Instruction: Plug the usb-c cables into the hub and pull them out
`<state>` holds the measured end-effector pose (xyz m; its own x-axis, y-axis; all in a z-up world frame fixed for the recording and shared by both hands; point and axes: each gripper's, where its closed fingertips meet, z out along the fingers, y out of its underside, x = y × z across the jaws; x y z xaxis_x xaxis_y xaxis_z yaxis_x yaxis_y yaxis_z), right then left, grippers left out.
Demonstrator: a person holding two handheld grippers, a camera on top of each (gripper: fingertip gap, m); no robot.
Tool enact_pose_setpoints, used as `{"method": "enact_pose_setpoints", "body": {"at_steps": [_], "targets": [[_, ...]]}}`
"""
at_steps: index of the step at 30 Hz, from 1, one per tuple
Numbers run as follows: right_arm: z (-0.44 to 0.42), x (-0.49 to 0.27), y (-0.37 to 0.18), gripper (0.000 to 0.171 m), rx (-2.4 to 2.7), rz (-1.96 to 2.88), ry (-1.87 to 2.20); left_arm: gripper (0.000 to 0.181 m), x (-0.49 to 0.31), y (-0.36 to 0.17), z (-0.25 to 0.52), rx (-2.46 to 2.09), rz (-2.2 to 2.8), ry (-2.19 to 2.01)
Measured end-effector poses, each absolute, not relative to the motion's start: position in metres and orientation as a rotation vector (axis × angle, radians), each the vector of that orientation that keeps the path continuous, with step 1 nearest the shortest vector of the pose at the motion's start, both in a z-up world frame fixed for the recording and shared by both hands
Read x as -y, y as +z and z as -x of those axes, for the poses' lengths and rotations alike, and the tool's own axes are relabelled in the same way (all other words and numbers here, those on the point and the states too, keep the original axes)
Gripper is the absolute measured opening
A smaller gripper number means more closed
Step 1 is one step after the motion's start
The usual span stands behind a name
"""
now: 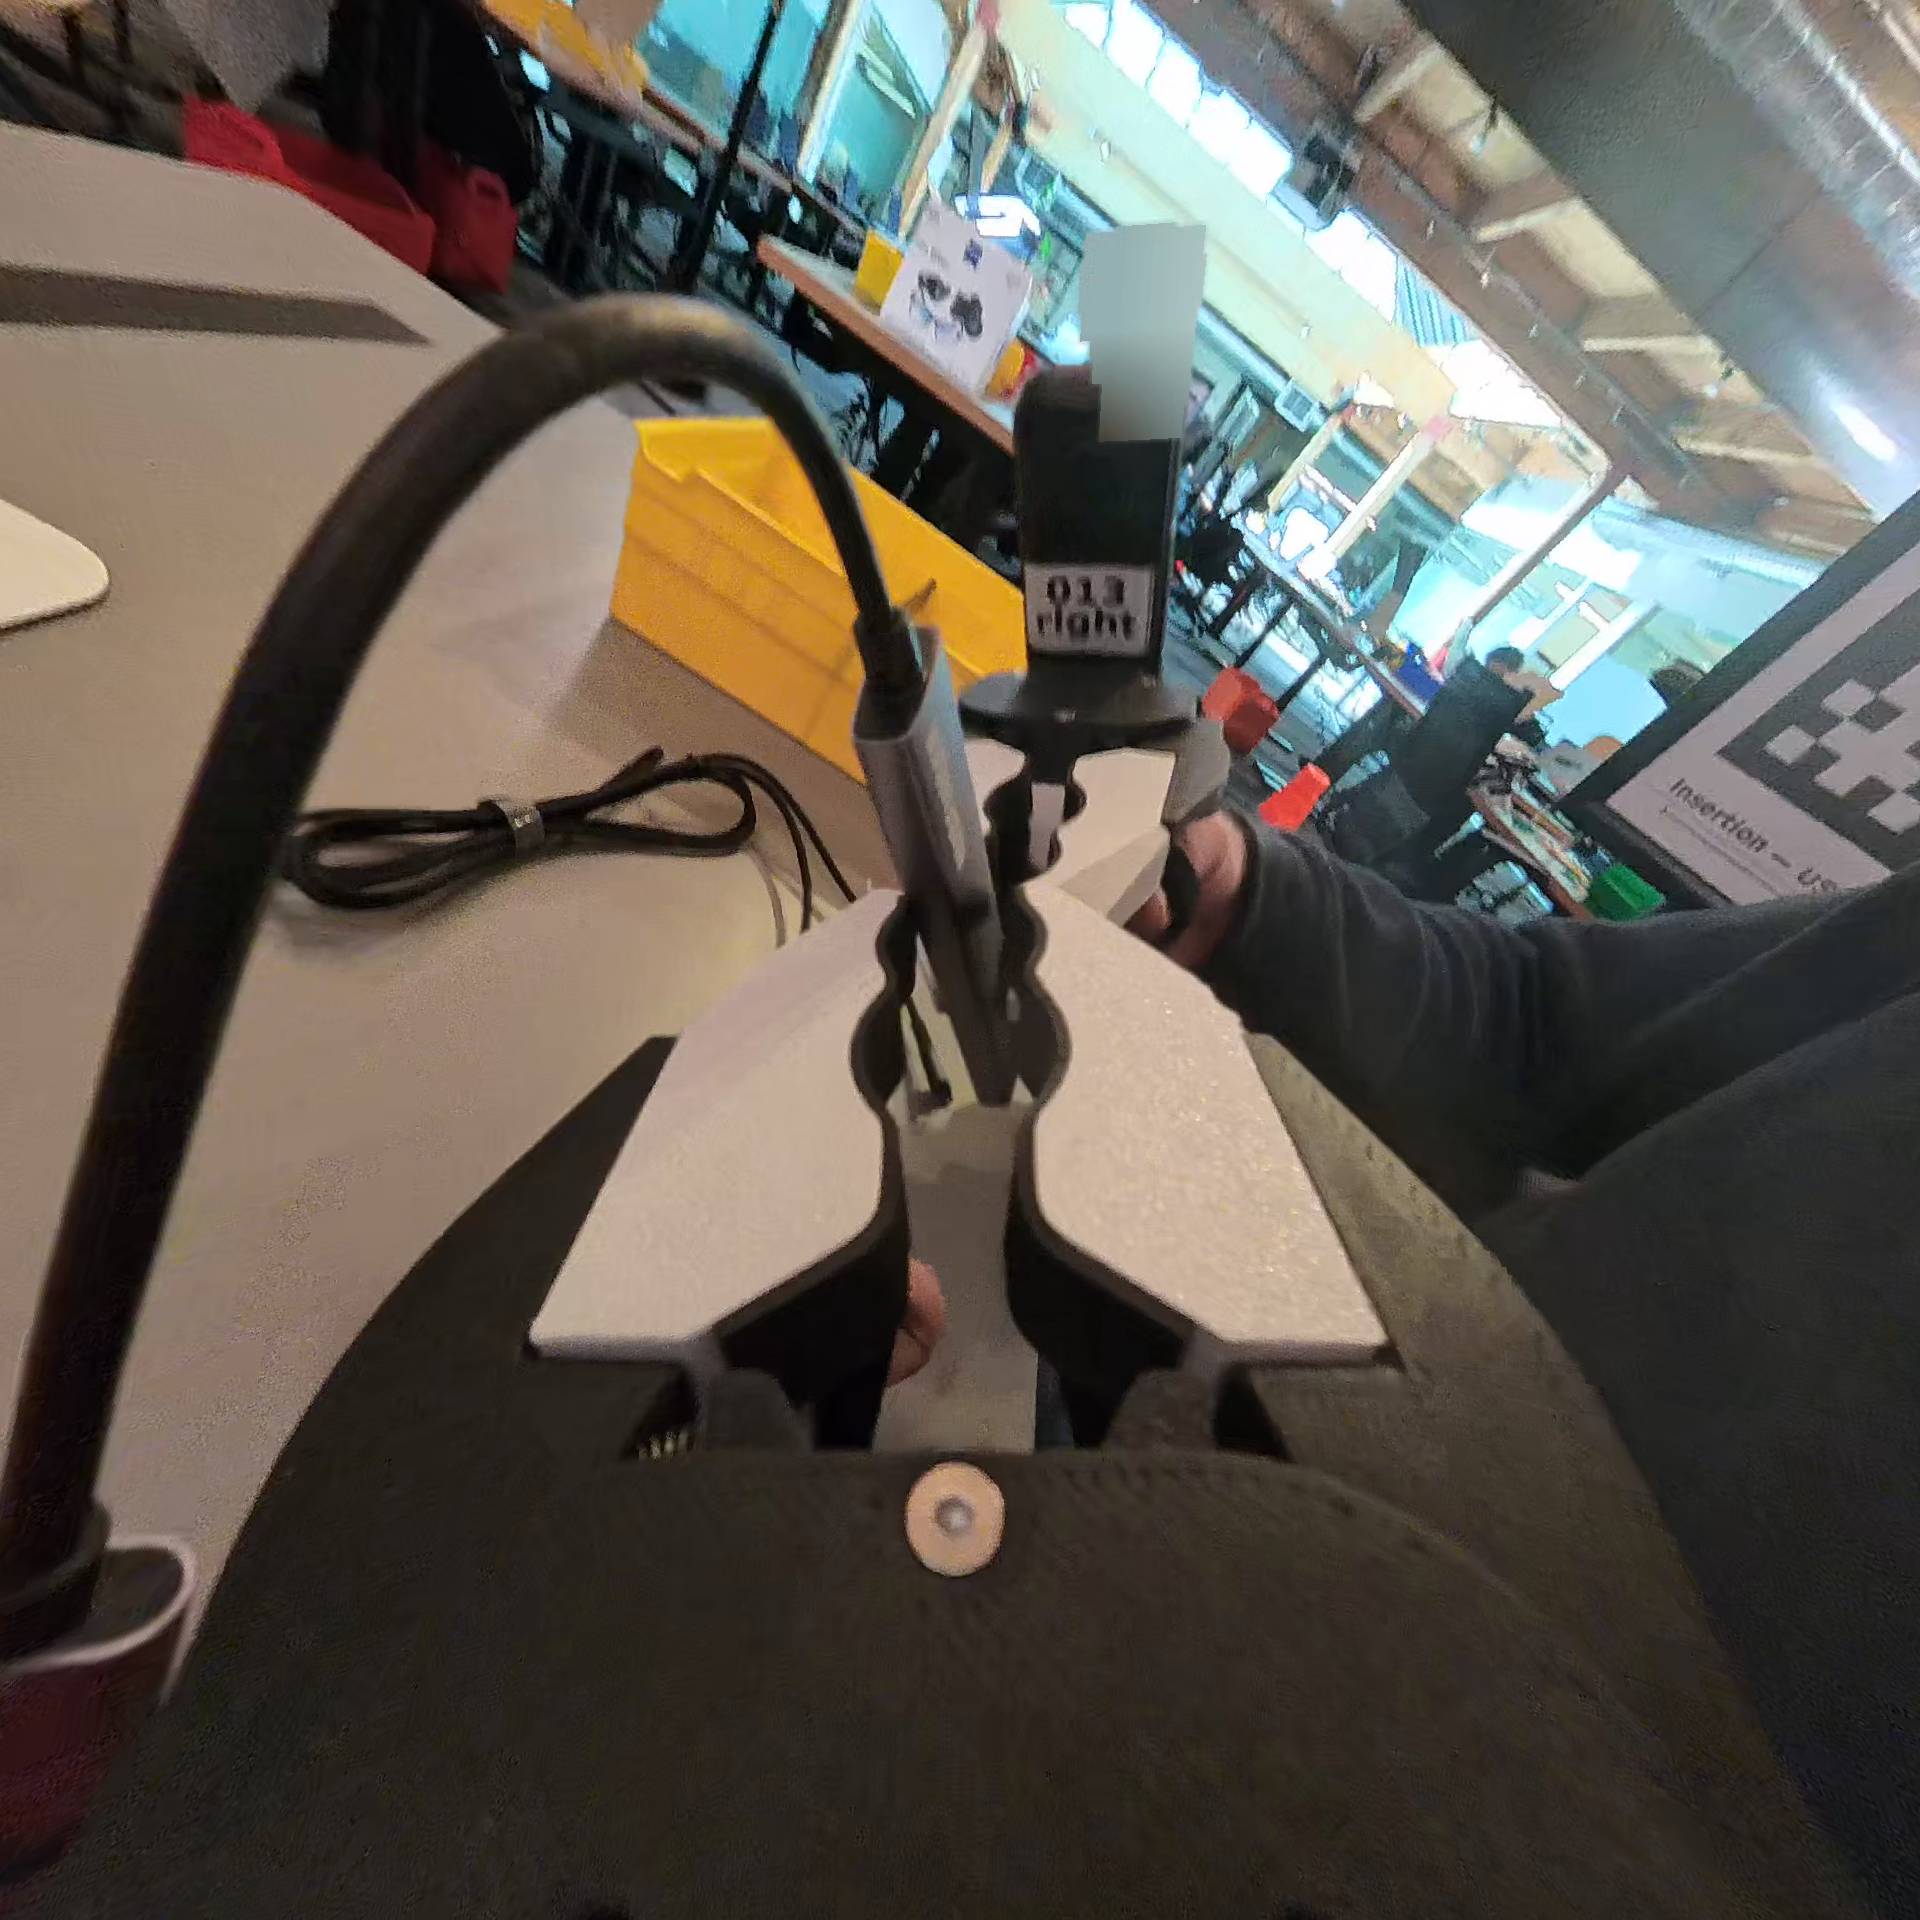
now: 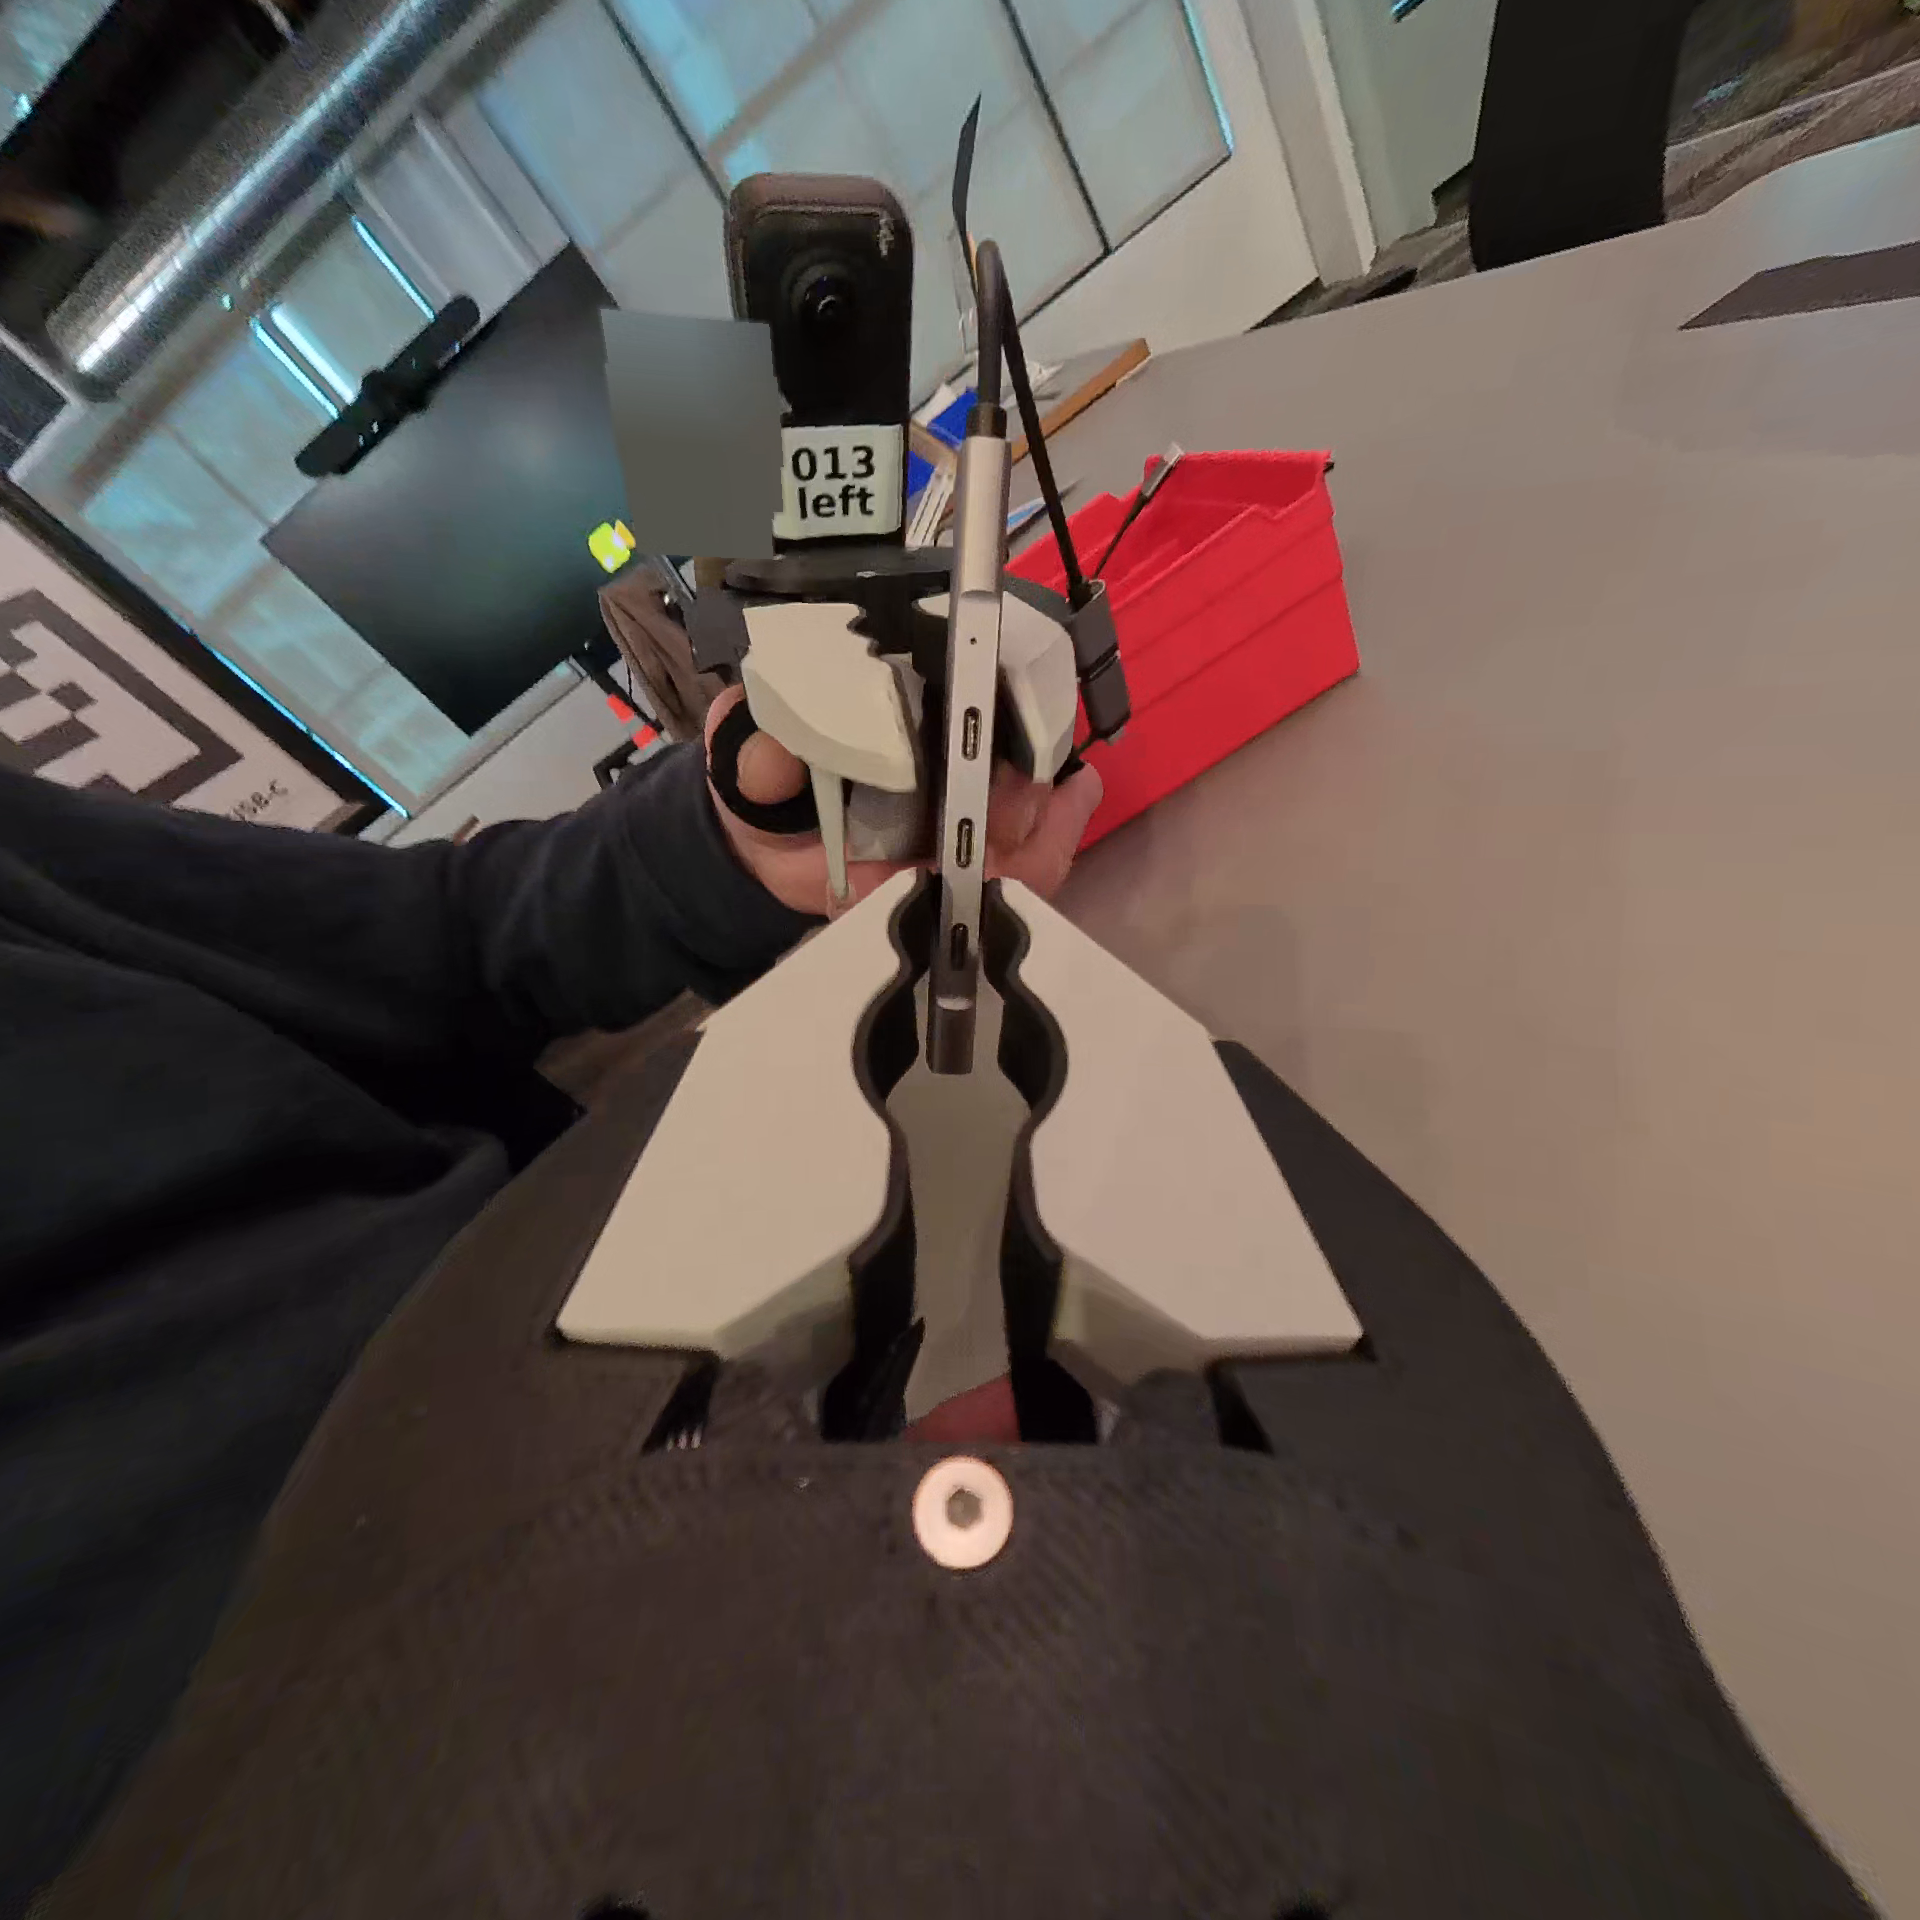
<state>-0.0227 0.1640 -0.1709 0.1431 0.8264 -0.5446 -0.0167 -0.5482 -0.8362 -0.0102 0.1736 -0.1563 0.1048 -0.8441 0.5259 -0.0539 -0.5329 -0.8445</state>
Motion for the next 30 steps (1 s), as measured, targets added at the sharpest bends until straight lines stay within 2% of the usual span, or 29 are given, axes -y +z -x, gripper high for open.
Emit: {"method": "enact_pose_setpoints", "body": {"at_steps": [2, 4, 12, 16, 18, 22, 28, 29, 30], "targets": [[0.026, -0.166, -0.168, 0.006, 0.710, 1.686, 1.519, 0.020, -0.179, -0.149, 0.011, -0.821, 1.677, -1.478], [0.029, -0.165, -0.164, 0.006, 0.654, 1.666, 1.554, 0.015, -0.183, -0.147, 0.012, -0.782, 1.673, -1.447], [0.032, -0.163, -0.158, 0.006, 0.537, 1.639, 1.619, 0.012, -0.182, -0.141, 0.010, -0.734, 1.697, -1.514], [0.029, -0.166, -0.154, 0.005, 0.513, 1.627, 1.583, 0.019, -0.188, -0.138, 0.013, -0.732, 1.660, -1.434], [0.031, -0.163, -0.155, 0.006, 0.527, 1.626, 1.589, 0.028, -0.187, -0.133, 0.014, -0.728, 1.645, -1.456], [0.034, -0.160, -0.155, 0.006, 0.538, 1.604, 1.604, 0.013, -0.192, -0.125, 0.021, -0.641, 1.621, -1.521], [0.036, -0.157, -0.159, 0.006, 0.574, 1.598, 1.575, 0.010, -0.186, -0.125, 0.019, -0.670, 1.636, -1.575], [0.035, -0.158, -0.160, 0.008, 0.587, 1.607, 1.558, 0.009, -0.185, -0.125, 0.018, -0.692, 1.639, -1.564], [0.034, -0.158, -0.161, 0.021, 0.608, 1.617, 1.536, 0.009, -0.185, -0.125, 0.018, -0.709, 1.645, -1.545]]}}
